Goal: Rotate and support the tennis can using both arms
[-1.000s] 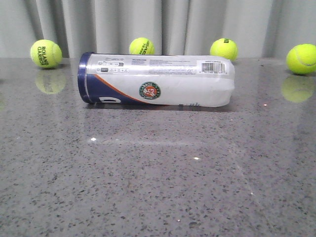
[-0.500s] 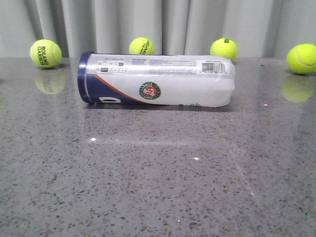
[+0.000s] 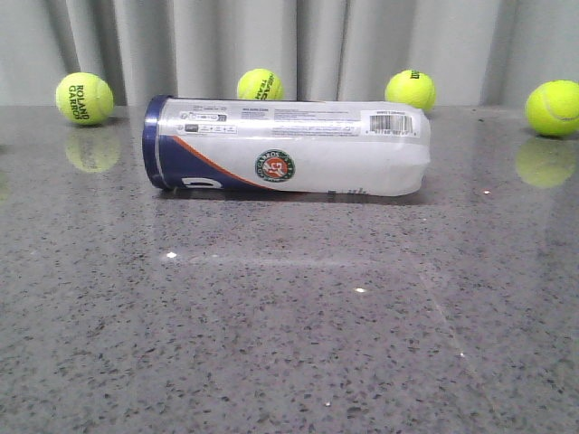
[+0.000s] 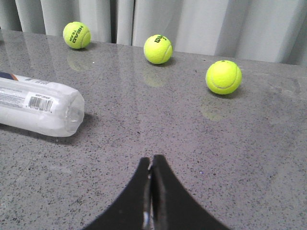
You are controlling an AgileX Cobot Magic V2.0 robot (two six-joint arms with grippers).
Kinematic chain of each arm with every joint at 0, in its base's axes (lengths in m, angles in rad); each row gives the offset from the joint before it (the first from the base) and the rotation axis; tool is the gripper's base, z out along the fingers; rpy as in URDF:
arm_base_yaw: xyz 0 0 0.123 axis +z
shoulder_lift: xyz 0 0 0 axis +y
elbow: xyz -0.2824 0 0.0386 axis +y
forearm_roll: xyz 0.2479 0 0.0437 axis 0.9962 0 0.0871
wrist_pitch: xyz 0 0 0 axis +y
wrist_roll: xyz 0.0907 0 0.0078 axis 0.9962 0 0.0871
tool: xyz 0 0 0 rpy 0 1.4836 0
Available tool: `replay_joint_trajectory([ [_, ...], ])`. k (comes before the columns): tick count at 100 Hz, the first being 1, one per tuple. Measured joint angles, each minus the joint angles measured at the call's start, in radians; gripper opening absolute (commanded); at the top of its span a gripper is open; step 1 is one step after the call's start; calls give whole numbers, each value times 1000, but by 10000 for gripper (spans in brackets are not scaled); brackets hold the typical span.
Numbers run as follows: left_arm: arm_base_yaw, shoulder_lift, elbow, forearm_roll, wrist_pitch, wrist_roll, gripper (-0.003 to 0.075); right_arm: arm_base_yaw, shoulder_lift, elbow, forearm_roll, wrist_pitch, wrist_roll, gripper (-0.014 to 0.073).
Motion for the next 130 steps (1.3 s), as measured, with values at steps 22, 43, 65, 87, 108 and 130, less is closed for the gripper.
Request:
replay_joint_trajectory([
  [22, -45, 202, -109, -22, 6, 0, 440, 0, 0, 0, 0, 0, 0, -67],
  [43, -88, 358, -188, -114, 52, 0, 515, 0, 0, 0, 0, -1, 0, -67],
  [65, -93, 511, -292, -203, 151, 60, 515, 0, 0, 0, 0, -1, 0, -67],
  [87, -93, 655, -406, -443, 248, 268, 514, 0, 0, 2, 0, -1, 0, -67],
  [108, -93, 799, -486, -578, 291, 361, 514, 0, 0, 2, 2, -1, 0, -67],
  [130, -93, 962, -563, -741, 389, 501, 514, 0, 0, 4, 2, -1, 0, -67],
])
